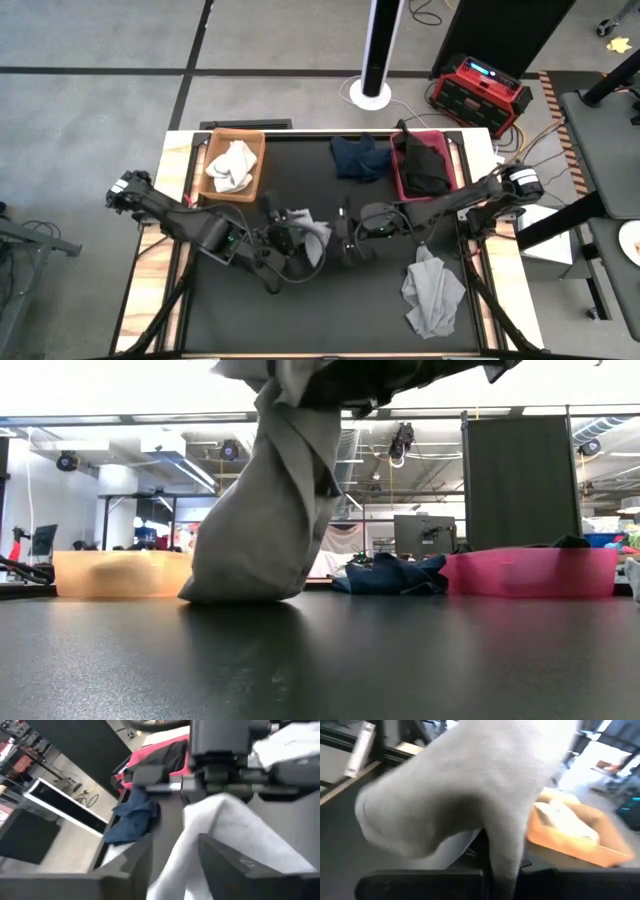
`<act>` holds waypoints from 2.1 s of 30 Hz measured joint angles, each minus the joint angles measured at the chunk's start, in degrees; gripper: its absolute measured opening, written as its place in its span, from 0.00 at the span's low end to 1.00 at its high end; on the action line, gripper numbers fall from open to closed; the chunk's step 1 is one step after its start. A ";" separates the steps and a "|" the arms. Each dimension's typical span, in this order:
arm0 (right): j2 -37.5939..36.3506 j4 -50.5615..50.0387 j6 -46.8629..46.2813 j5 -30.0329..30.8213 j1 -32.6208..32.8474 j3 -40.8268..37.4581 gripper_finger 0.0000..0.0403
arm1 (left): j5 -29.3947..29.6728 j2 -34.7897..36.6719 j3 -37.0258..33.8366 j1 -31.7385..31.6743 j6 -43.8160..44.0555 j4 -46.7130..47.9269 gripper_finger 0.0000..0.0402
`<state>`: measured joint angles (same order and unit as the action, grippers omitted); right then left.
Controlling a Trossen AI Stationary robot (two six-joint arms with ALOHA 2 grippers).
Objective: Sort towels by color in basket
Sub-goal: Put the left gray towel into the orange bin
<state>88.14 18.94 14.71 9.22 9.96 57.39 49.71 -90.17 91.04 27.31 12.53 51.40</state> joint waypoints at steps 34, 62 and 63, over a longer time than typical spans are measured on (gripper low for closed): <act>-17.85 -5.81 7.81 11.60 -1.38 -0.02 0.02 | -4.18 4.36 -22.25 -2.74 -0.44 -25.50 0.59; -16.00 -7.14 1.07 6.85 -1.31 -0.15 0.02 | -1.97 4.02 -33.46 -12.81 -6.17 -52.89 0.03; -15.39 -7.18 0.48 6.67 -1.31 -0.17 0.02 | -1.69 4.05 -33.46 -12.81 -7.09 -53.66 0.03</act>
<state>72.75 11.75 15.19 15.88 8.64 57.21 48.01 -86.12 57.58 14.50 5.44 -2.26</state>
